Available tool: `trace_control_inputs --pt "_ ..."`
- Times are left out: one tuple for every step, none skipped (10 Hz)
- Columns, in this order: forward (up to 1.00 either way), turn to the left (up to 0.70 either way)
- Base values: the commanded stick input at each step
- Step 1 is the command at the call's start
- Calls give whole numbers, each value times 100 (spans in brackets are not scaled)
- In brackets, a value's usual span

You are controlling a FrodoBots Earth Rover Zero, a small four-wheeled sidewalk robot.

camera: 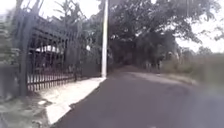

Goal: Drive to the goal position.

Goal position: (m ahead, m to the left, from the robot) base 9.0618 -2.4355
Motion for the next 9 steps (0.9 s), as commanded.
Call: trace_control_inputs --pt "50 0" --pt "50 0" --pt "50 0" --pt "50 0" --pt "50 0" --pt "50 0" --pt "50 0" --pt "50 0" --pt "50 0"
